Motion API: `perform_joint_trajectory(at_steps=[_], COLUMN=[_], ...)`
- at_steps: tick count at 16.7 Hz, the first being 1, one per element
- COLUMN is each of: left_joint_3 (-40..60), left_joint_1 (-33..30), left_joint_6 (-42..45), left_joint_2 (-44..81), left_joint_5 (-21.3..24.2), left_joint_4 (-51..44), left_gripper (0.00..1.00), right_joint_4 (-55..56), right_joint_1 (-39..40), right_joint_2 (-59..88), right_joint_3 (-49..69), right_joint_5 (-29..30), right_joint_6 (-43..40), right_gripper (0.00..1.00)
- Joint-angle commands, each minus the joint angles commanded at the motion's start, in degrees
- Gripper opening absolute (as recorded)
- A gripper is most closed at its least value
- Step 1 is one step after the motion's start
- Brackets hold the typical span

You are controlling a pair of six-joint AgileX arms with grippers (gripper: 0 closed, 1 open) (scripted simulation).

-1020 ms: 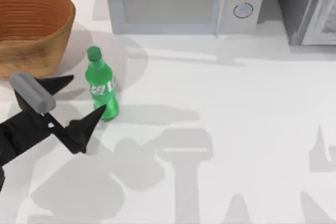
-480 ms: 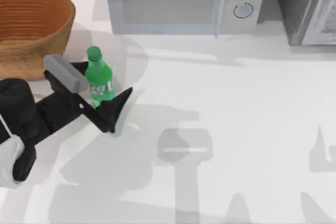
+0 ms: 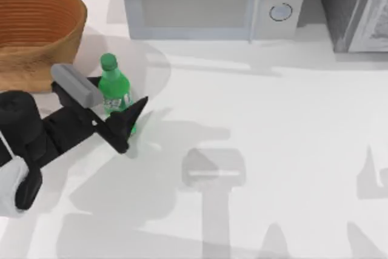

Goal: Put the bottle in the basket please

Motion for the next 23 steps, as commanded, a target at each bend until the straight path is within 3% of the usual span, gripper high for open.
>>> perform_joint_trajectory(at_steps=[7,18,23], left_joint_3=[0.0,0.27,5.35], left_joint_1=[0.0,-0.36,-3.39], left_joint_6=[0.0,0.07,-0.05], left_joint_2=[0.0,-0.8,-10.47], left_joint_5=[0.0,-0.1,-3.1], left_joint_4=[0.0,-0.59,-10.51], left_gripper=[0.02,0.0,0.0], right_joint_4=[0.0,0.0,0.0], right_joint_1=[0.0,0.0,0.0], right_joint_2=[0.0,0.0,0.0], right_joint_3=[0.0,0.0,0.0], right_joint_5=[0.0,0.0,0.0], right_joint_6=[0.0,0.0,0.0], right_gripper=[1.0,1.0,1.0])
